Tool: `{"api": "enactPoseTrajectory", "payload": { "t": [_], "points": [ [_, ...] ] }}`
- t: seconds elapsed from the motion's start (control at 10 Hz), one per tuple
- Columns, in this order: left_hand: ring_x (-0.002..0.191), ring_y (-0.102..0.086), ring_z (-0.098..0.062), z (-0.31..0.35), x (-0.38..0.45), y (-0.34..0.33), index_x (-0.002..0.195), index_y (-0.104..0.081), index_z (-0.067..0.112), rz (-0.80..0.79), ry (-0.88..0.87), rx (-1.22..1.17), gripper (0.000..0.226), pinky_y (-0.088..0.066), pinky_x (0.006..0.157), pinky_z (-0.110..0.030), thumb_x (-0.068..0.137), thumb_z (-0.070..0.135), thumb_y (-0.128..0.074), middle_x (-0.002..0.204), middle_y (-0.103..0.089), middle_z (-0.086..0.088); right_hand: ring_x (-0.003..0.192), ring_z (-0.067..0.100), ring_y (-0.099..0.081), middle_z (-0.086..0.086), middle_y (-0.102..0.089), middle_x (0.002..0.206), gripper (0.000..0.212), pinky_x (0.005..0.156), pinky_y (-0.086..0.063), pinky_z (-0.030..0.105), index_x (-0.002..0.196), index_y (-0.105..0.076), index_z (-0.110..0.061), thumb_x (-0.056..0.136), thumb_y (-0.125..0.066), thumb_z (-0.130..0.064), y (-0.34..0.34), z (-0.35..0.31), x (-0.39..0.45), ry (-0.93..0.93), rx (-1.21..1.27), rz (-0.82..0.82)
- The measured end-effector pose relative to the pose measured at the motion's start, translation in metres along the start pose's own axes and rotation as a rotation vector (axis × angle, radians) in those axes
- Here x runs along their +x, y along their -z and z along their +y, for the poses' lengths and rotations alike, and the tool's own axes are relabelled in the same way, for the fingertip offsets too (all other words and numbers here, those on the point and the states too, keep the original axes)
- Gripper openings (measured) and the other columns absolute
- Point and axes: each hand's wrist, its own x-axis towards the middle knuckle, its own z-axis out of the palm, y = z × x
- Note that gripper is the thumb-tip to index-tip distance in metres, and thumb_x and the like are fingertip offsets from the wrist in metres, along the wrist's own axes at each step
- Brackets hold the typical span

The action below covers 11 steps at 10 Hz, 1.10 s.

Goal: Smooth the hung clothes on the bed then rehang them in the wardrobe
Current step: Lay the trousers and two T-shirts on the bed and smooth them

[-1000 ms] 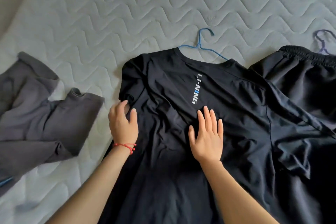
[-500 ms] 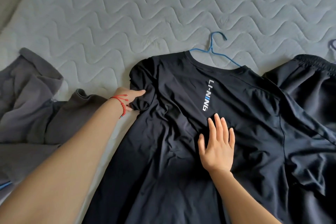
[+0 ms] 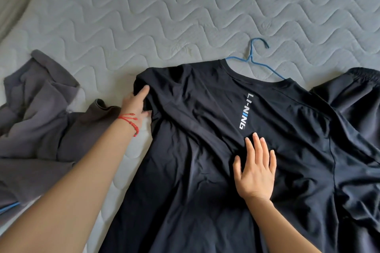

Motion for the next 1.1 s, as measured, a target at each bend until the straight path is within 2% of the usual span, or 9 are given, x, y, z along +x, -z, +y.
{"api": "enactPoseTrajectory", "payload": {
  "t": [0.1,0.2,0.3,0.4,0.5,0.6,0.7,0.9,1.1],
  "points": [
    [0.083,-0.064,-0.017,-0.001,-0.014,-0.018,0.11,-0.06,0.01,-0.057,0.083,-0.362,0.027,-0.05,0.055,-0.019,0.084,0.012,-0.063,0.093,-0.064,-0.002,0.137,0.02,-0.022,0.007,-0.04,0.147,0.057,0.114,-0.001,0.032,0.134,-0.041,-0.012,0.084,-0.034,-0.039,0.0,0.0,0.0,-0.001,-0.005,0.0],
    [0.068,-0.058,-0.014,0.003,-0.027,-0.026,0.086,-0.062,0.013,0.048,-0.061,-0.237,0.014,-0.043,0.046,-0.015,0.075,0.007,-0.069,0.08,-0.062,-0.001,0.137,0.02,-0.022,0.007,-0.04,0.147,0.057,0.114,-0.001,0.032,0.134,-0.04,-0.013,0.084,-0.034,-0.038,-0.001,0.0,0.0,0.002,-0.006,0.005],
    [0.072,-0.058,0.002,0.007,-0.059,-0.042,0.083,-0.065,0.018,-0.23,-0.51,0.208,0.018,-0.045,0.071,-0.013,0.067,0.02,-0.074,0.083,-0.063,0.004,0.137,0.02,-0.022,0.007,-0.04,0.147,0.057,0.114,-0.001,0.032,0.134,-0.04,-0.013,0.083,-0.035,-0.038,0.0,0.0,0.0,0.0,-0.004,0.004],
    [0.093,-0.058,0.001,-0.003,-0.08,-0.054,0.095,-0.072,0.011,-0.498,-0.649,0.489,0.036,-0.042,0.086,-0.008,0.073,0.037,-0.064,0.096,-0.065,0.005,0.137,0.02,-0.023,0.008,-0.04,0.146,0.057,0.114,-0.001,0.031,0.133,-0.041,-0.013,0.083,-0.035,-0.038,0.001,-0.001,0.0,0.001,0.002,0.004],
    [0.095,-0.064,-0.016,-0.006,-0.075,-0.054,0.089,-0.073,0.011,-0.163,-0.528,0.308,0.035,-0.048,0.083,-0.027,0.078,0.039,-0.056,0.096,-0.071,-0.005,0.137,0.021,-0.023,0.008,-0.041,0.146,0.057,0.114,-0.001,0.032,0.133,-0.043,-0.012,0.083,-0.035,-0.038,0.001,-0.001,0.0,-0.006,0.005,0.004],
    [0.099,-0.06,-0.026,-0.01,-0.055,-0.055,0.101,-0.067,0.008,0.155,-0.518,0.513,0.023,-0.044,0.084,-0.03,0.084,0.02,-0.057,0.104,-0.066,-0.013,0.137,0.02,-0.023,0.008,-0.041,0.146,0.057,0.114,-0.002,0.032,0.132,-0.044,-0.011,0.083,-0.035,-0.038,0.001,-0.001,0.0,-0.005,0.0,0.009],
    [0.105,-0.056,-0.028,-0.014,-0.047,-0.067,0.118,-0.054,0.008,0.085,-0.446,0.653,0.041,-0.043,0.086,-0.032,0.08,0.021,-0.063,0.117,-0.056,-0.014,0.136,0.021,-0.024,0.008,-0.042,0.145,0.056,0.114,-0.002,0.032,0.132,-0.045,-0.011,0.083,-0.036,-0.038,0.001,-0.001,0.0,-0.003,0.002,0.012],
    [0.115,-0.048,-0.037,-0.011,-0.041,-0.094,0.133,-0.033,0.003,0.167,-0.259,0.505,0.07,-0.042,0.095,-0.037,0.075,0.018,-0.071,0.133,-0.036,-0.021,0.137,0.02,-0.023,0.007,-0.041,0.146,0.056,0.114,-0.002,0.032,0.133,-0.043,-0.013,0.083,-0.035,-0.038,0.0,-0.001,0.0,-0.001,0.006,0.007],
    [0.091,-0.062,-0.032,-0.006,-0.028,-0.081,0.095,-0.067,-0.006,0.191,-0.113,0.27,0.036,-0.039,0.071,-0.028,0.077,0.025,-0.069,0.09,-0.066,-0.022,0.137,0.02,-0.023,0.007,-0.041,0.146,0.056,0.114,-0.002,0.032,0.133,-0.042,-0.013,0.083,-0.035,-0.038,0.0,0.001,0.0,0.003,0.005,0.005]
  ]
}}
